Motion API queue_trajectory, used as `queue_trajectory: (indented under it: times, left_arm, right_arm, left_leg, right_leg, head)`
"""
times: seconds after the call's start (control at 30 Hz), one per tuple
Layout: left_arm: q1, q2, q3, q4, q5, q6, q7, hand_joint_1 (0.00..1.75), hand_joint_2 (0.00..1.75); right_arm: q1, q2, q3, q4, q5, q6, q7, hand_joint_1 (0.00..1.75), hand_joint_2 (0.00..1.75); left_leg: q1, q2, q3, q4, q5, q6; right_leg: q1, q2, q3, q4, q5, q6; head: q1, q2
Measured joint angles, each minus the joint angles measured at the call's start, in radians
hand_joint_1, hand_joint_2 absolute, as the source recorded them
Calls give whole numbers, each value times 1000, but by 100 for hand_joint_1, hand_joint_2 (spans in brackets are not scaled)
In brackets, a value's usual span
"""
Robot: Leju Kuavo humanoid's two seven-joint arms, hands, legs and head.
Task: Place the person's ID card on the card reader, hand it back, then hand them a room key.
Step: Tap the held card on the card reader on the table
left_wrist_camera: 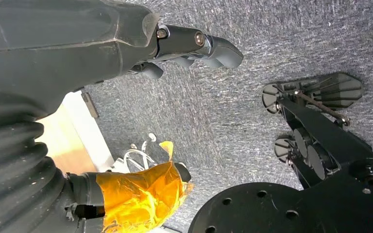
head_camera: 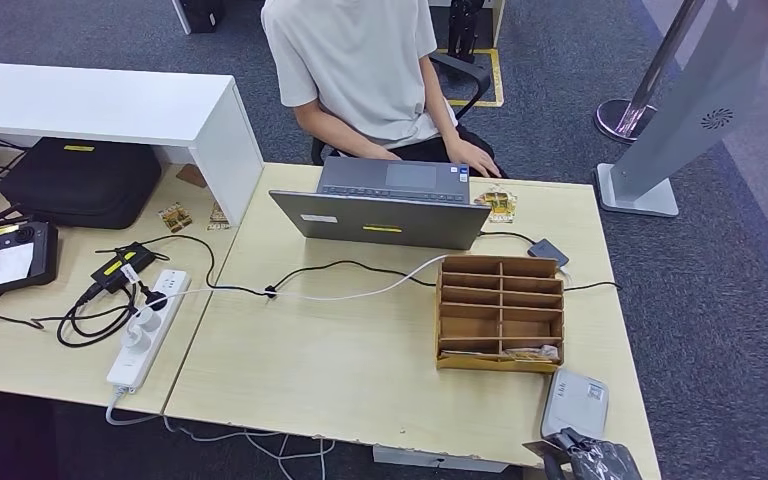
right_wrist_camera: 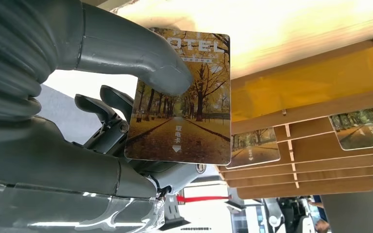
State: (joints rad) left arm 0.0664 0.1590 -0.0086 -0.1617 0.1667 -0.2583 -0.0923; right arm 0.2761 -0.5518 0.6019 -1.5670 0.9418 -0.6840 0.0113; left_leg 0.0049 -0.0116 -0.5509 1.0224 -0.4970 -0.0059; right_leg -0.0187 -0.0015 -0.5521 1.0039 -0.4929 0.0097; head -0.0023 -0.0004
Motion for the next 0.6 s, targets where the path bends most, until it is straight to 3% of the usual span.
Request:
queue_trajectory:
  times: [0.23,0.6]
  left_arm:
    - [0,3,-5,0,-1,-2,0,0,175]
    - [-1,12,-24,0,-6,-8,0,0,175]
  right_arm:
    - [3,2,-24,-12,45,-5,-14,175,175]
    - [-37,54,-266,-13,29,-8,-142,175,175]
  left_leg:
    - [0,0,0,0,0,0]
    - [0,0,0,0,1,0]
  right_leg:
    - [0,0,0,0,0,0]
    - [0,0,0,0,1,0]
  head:
    - [0,0]
    - [0,0]
